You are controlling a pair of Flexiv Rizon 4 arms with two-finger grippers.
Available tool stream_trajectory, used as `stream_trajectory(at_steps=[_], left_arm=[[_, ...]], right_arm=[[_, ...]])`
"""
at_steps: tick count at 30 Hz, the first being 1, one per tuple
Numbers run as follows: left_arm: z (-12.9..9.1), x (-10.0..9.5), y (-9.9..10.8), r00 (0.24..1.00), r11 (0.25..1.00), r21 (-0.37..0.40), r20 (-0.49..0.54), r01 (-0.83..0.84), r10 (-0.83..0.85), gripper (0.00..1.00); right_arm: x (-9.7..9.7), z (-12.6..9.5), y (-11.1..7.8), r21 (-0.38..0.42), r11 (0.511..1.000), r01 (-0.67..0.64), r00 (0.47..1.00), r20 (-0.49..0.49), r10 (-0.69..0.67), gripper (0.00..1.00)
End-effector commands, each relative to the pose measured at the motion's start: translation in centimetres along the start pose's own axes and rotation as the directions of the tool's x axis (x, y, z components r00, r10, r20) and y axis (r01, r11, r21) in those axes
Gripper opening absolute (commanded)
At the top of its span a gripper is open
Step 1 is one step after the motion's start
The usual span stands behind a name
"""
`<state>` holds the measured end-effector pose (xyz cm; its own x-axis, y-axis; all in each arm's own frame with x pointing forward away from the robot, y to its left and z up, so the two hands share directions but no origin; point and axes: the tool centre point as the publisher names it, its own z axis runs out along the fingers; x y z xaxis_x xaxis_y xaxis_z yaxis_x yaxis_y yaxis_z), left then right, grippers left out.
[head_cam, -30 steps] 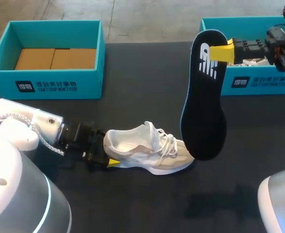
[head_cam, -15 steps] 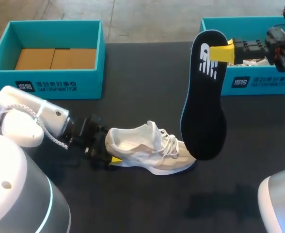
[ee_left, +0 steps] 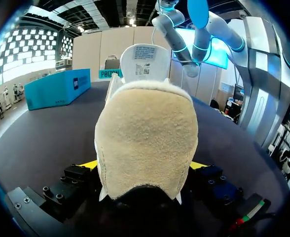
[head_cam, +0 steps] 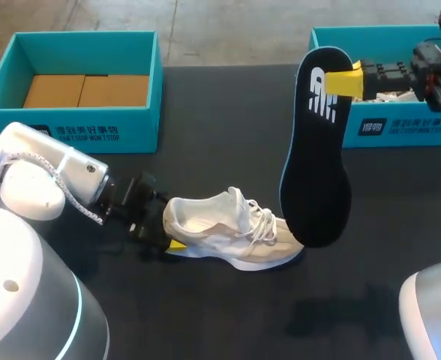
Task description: Take the shoe out of the shoebox, open the shoe tongue, remove and reinsert the insole, then place the shoe into the shoebox
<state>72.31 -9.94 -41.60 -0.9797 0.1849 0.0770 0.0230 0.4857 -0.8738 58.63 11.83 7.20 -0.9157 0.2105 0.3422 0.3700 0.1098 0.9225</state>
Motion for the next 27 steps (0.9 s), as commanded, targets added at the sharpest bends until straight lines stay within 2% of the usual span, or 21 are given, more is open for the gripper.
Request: stream_trajectory(at_steps=[1,10,21,27], left_arm=[[-0.5,0.3,-0.3,1.0,1.0,-0.001,0.003,-0.011,0.011,1.0],[-1.4,0.0,-1.2,0.999,1.0,-0.026,0.046,-0.006,0.008,1.0],[-2.9,0.4,-1.7,0.999,0.99,-0.139,0.035,-0.021,0.026,1.0],[-3.4,0.5,-1.9,0.997,0.971,-0.232,0.046,-0.053,0.065,1.0]], right_arm=[[-0.2,0.4,0.4,0.008,1.0,-0.002,1.0,-0.002,0.002,0.0],[-0.2,0.4,0.4,0.008,1.0,-0.002,1.0,-0.002,0.002,0.0],[-0.2,0.4,0.4,0.008,1.0,-0.002,1.0,-0.002,0.002,0.0],[-0.2,0.4,0.4,0.008,1.0,-0.002,1.0,-0.002,0.002,0.0]])
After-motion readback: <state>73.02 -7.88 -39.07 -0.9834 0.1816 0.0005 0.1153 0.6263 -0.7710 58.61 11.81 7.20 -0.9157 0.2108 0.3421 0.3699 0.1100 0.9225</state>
